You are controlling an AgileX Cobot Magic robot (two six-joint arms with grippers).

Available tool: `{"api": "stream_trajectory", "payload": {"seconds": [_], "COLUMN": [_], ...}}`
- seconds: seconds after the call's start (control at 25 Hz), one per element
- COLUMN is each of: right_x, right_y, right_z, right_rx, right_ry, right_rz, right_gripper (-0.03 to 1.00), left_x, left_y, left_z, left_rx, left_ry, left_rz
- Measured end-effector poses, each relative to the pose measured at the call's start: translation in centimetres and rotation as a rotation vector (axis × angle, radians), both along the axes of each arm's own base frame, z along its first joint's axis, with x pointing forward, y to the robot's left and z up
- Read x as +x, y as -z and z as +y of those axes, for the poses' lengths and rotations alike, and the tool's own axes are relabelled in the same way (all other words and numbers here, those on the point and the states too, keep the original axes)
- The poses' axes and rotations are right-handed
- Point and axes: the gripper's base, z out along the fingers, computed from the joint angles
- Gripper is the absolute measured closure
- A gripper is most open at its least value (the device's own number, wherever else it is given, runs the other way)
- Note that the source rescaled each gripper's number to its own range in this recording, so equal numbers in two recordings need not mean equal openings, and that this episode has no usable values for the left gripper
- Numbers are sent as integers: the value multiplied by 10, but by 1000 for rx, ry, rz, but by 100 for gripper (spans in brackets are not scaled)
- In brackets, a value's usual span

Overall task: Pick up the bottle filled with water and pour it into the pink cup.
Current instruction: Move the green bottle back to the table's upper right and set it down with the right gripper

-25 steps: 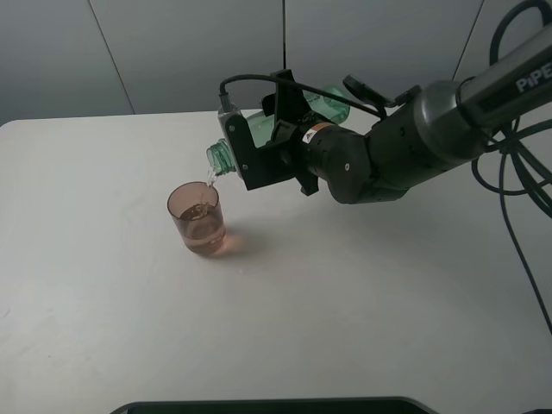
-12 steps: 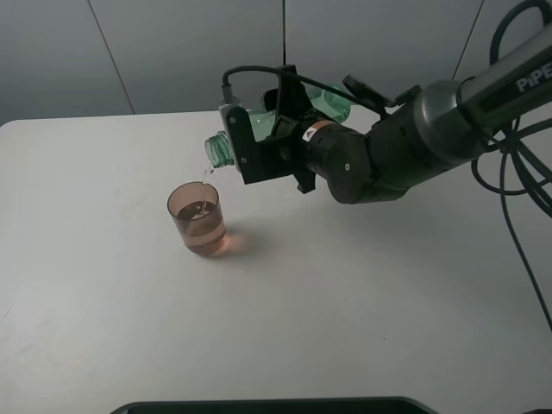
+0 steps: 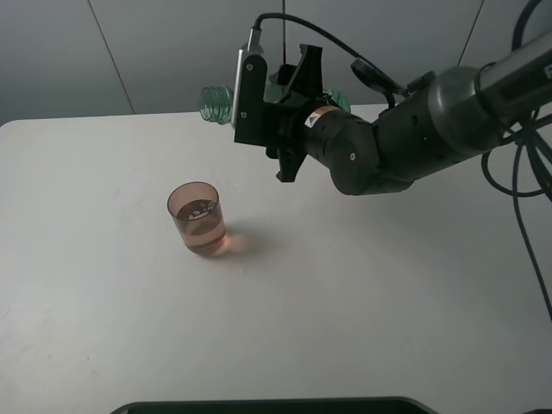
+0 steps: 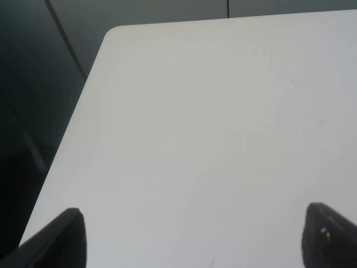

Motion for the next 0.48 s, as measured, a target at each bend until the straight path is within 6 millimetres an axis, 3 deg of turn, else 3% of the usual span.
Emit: {"api": "stream_trajectory", "payload": {"seconds": [0.28, 0.48], "right_x": [-2, 16], "right_y": [-45, -65], "right_z": [-9, -43], "right_rx": [348, 631], "right_ry": [102, 233], "right_rz": [40, 88], "right_gripper": [97, 97], "left_x": [0, 0], "left_y": [0, 0], "left_z": [0, 0], "left_rx": [0, 0], "left_ry": [0, 0], "left_rz": [0, 0]}}
